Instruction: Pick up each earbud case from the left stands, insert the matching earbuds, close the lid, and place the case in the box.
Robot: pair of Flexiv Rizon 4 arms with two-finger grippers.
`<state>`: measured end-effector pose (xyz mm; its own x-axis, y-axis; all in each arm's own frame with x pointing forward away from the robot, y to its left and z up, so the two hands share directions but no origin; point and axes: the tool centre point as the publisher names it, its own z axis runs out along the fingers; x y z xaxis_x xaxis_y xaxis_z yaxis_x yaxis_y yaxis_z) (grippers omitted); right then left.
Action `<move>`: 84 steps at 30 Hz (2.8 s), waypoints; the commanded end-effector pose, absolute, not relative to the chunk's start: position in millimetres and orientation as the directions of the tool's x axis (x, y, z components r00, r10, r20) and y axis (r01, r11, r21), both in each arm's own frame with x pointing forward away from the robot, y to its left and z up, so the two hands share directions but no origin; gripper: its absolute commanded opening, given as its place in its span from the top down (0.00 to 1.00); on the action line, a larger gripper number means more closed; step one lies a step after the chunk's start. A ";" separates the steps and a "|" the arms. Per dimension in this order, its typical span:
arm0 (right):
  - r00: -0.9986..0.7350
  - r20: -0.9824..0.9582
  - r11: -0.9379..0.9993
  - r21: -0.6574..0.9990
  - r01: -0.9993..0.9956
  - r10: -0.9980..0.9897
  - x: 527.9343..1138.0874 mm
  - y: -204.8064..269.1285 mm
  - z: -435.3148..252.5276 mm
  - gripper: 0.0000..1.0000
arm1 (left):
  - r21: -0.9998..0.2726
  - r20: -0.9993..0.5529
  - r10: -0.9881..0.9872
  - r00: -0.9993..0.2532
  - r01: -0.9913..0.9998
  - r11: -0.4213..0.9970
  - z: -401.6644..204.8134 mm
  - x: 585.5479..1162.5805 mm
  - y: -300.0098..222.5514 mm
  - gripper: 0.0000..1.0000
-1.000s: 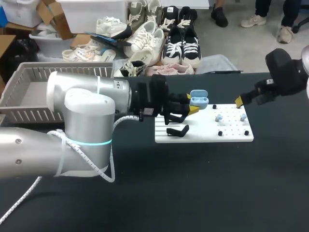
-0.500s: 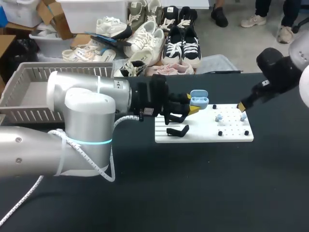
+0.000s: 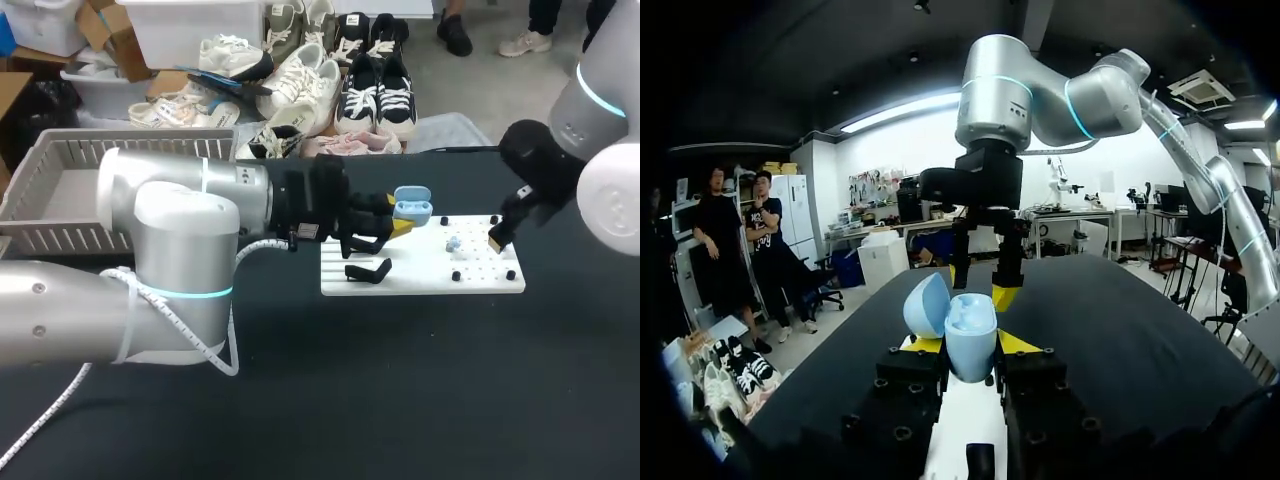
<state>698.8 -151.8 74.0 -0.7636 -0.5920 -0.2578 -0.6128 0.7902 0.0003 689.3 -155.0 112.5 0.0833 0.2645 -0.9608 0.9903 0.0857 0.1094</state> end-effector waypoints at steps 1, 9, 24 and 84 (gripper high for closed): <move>-0.762 -0.243 0.787 -0.011 -0.617 -0.600 705.7 -152.0 63.2 0.00 | 0.111 -0.961 0.262 0.084 0.990 0.089 112.0 688.1 -154.2 1.00; -0.761 -0.182 0.780 -0.067 -0.622 -0.623 714.5 -156.6 47.0 0.00 | 0.111 -0.961 0.262 0.084 0.990 0.089 112.0 688.1 -154.2 1.00; -0.779 -0.166 0.796 -0.087 -0.599 -0.605 719.9 -152.7 38.0 0.22 | 0.111 -0.961 0.262 0.084 0.990 0.089 112.0 688.1 -154.2 1.00; -0.880 -0.150 0.891 -0.123 -0.436 -0.451 729.0 -152.3 24.7 0.58 | 0.111 -0.961 0.262 0.084 0.990 0.089 112.0 688.1 -154.2 1.00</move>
